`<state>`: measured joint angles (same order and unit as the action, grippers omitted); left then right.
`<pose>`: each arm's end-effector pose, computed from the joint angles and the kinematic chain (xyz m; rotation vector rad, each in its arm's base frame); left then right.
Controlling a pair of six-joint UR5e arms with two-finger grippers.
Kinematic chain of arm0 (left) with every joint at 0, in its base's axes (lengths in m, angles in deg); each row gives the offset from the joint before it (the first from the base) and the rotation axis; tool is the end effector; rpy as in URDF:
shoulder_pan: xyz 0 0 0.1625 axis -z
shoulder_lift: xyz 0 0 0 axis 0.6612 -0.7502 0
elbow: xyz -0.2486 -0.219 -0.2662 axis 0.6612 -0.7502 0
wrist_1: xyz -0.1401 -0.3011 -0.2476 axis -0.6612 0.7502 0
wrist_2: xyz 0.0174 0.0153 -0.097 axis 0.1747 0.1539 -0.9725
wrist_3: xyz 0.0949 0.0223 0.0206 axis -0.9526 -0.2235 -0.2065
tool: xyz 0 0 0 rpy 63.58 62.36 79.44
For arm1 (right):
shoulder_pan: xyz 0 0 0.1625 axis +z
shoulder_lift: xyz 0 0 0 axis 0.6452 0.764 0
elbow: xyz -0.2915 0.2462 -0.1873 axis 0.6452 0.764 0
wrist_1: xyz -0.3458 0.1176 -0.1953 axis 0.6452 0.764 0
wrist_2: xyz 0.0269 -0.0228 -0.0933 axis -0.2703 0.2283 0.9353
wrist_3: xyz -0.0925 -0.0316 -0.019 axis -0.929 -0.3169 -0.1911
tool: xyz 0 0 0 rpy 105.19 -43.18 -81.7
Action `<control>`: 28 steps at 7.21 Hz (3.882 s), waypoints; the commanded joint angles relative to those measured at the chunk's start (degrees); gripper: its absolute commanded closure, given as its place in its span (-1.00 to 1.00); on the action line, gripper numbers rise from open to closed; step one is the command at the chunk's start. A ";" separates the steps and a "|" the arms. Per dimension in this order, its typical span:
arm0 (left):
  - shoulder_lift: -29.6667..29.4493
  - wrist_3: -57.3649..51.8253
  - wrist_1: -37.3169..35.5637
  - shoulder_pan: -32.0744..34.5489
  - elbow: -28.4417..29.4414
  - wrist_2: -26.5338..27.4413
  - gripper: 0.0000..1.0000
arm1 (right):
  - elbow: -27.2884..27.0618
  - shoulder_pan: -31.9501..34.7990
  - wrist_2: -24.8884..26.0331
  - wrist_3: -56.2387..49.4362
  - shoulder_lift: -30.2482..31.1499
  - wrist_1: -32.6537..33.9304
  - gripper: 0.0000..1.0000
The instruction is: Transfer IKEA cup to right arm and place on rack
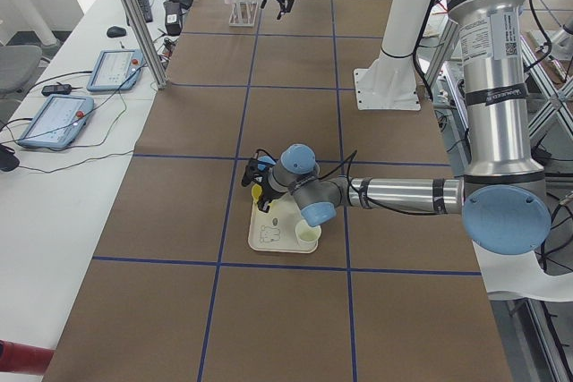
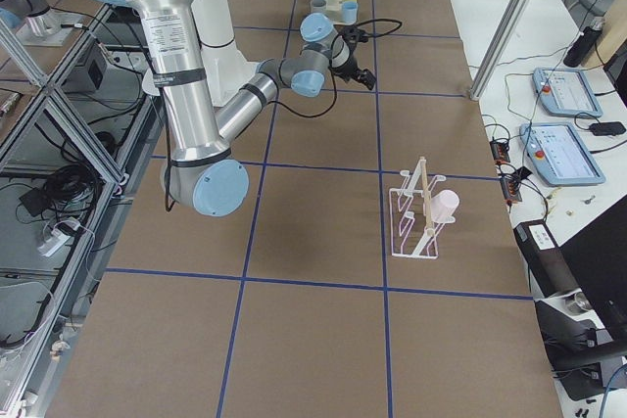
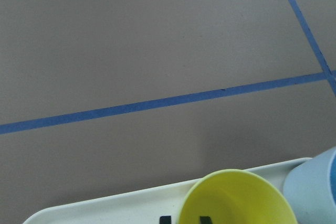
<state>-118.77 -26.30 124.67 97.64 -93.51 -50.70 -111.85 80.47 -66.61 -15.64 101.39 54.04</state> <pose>0.1710 -0.4250 0.6022 0.4741 0.8715 0.0105 -0.3335 -0.4364 0.2660 0.9584 -0.7303 -0.6908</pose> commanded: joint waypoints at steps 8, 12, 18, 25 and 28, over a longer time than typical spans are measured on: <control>-0.17 -5.35 -15.02 14.50 -16.12 -16.00 1.00 | 3.50 -9.07 0.35 0.09 -1.41 -17.00 -0.99; -7.36 28.06 -12.48 8.13 -27.00 -22.25 1.00 | 15.18 -15.40 2.27 0.00 -1.76 -45.64 -0.99; -24.51 54.33 -9.01 -20.80 -25.86 -0.23 1.00 | 21.71 -21.91 9.23 0.00 -6.51 -60.82 -0.99; -26.89 54.60 -9.02 -28.04 -22.17 6.47 1.00 | 21.35 -22.79 9.23 0.00 -6.95 -60.91 -0.99; -26.89 54.60 -9.02 -30.23 -21.99 7.78 1.00 | 21.09 -22.79 9.23 0.00 -7.04 -60.91 -0.99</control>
<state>-145.66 28.31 115.65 68.47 -115.61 -43.86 -90.66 57.68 -57.39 -15.64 94.40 -6.87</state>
